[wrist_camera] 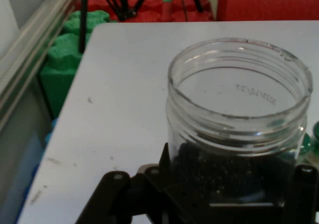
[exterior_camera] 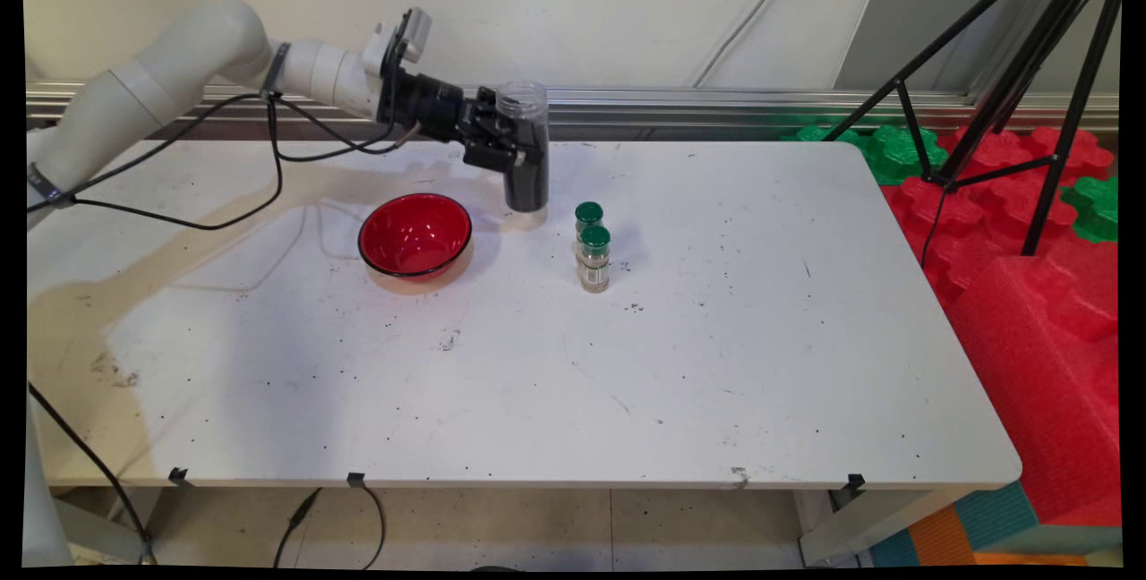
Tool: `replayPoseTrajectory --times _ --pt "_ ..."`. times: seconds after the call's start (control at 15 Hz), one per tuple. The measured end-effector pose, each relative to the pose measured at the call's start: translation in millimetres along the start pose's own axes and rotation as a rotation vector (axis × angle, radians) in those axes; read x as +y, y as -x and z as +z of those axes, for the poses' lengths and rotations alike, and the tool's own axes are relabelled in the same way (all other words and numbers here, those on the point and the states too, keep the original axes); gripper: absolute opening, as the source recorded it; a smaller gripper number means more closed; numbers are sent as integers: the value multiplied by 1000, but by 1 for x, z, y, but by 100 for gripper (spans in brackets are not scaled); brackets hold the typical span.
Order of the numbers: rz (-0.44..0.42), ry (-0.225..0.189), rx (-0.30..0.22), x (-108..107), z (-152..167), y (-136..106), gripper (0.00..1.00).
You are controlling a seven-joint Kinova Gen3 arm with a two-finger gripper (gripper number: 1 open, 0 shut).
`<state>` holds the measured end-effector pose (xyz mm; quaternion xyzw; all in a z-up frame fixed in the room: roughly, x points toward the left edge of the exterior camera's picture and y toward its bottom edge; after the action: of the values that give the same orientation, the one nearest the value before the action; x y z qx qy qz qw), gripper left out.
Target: Pour the black seasoning powder in the red bowl
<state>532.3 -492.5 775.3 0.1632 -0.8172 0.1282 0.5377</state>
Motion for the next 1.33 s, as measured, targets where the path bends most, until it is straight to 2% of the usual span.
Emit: replayPoseTrajectory --times 0.27,0.6,0.87,1.33 --pt "35 -54 -6 -4 -17 -12 0" --pt "111 -126 -40 -7 -40 -22 0" --pt "179 -166 -69 -7 -55 -26 0" --pt "301 -207 -121 -4 -76 -26 0"
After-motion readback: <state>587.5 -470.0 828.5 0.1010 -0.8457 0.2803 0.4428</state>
